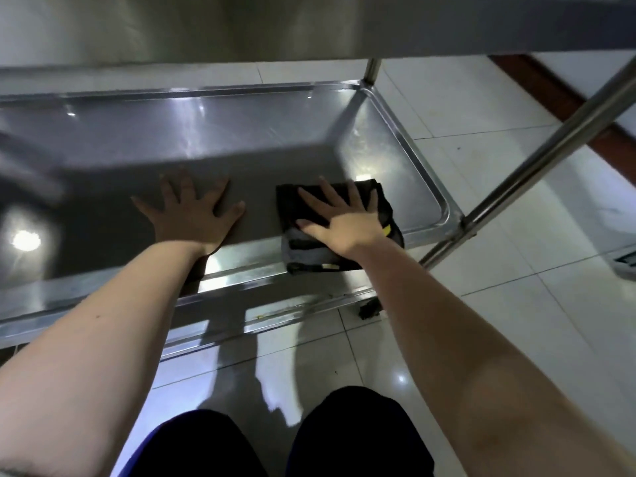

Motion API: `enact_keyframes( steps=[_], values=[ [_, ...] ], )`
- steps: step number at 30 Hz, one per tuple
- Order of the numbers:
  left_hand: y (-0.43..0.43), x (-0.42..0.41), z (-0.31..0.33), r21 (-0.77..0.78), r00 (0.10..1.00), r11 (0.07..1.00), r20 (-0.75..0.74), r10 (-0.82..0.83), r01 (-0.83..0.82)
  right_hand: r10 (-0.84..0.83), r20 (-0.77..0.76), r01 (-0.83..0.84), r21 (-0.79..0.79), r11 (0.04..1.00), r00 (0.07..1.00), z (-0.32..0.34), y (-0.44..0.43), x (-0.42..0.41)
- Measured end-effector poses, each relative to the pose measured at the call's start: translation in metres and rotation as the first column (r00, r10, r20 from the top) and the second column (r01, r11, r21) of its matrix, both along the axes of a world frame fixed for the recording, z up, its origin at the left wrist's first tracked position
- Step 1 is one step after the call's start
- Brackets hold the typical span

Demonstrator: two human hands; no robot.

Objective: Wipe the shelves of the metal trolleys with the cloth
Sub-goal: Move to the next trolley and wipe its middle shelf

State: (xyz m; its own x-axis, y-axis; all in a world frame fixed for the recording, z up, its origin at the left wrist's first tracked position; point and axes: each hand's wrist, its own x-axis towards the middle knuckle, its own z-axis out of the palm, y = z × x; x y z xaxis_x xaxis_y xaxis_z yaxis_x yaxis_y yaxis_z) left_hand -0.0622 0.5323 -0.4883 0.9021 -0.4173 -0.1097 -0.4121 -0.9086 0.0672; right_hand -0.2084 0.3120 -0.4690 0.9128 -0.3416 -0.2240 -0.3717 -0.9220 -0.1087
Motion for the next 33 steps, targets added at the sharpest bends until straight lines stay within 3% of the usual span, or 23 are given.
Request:
enact_keyframes(
  steps=[4, 8, 14, 17, 20, 25, 28, 33],
  values=[
    [-0.001, 0.001, 0.000, 0.001, 1.000, 1.000, -0.004, 0.007, -0.007, -0.232, -0.032, 0.231, -0.027, 0.973, 0.972, 0.006, -0.085, -0.040],
    [-0.003, -0.002, 0.001, 0.000, 1.000, 1.000, 0.010, 0.003, -0.003, -0.295, -0.040, 0.291, -0.079, 0.954, 0.955, 0.005, -0.072, -0.035],
    [0.001, -0.003, 0.007, -0.007, 0.999, 1.000, -0.039, 0.002, -0.002, -0.063, -0.015, 0.062, -0.015, 0.998, 0.998, 0.001, 0.053, 0.014],
    [0.020, 0.005, 0.016, -0.052, 0.990, 0.995, -0.107, -0.093, 0.088, -0.004, 0.018, 0.004, 0.006, 1.000, 1.000, 0.001, 0.040, 0.011],
    [0.076, 0.020, 0.021, -0.041, 0.984, 0.987, -0.082, -0.157, 0.154, -0.134, -0.008, 0.134, 0.000, 0.991, 0.991, 0.003, -0.023, -0.008],
    [0.148, 0.032, 0.010, -0.002, 0.996, 0.998, -0.056, -0.063, 0.063, -0.328, -0.100, 0.324, -0.057, 0.944, 0.939, 0.007, -0.073, -0.034],
    [0.146, 0.033, 0.007, -0.010, 0.997, 0.998, -0.034, -0.066, 0.065, -0.333, -0.076, 0.327, -0.087, 0.941, 0.940, 0.006, -0.034, -0.015],
    [0.148, 0.037, 0.003, 0.004, 0.998, 0.998, -0.010, -0.061, 0.061, 0.000, 0.038, 0.003, -0.068, 0.998, 0.999, -0.003, 0.146, 0.053]
  ],
)
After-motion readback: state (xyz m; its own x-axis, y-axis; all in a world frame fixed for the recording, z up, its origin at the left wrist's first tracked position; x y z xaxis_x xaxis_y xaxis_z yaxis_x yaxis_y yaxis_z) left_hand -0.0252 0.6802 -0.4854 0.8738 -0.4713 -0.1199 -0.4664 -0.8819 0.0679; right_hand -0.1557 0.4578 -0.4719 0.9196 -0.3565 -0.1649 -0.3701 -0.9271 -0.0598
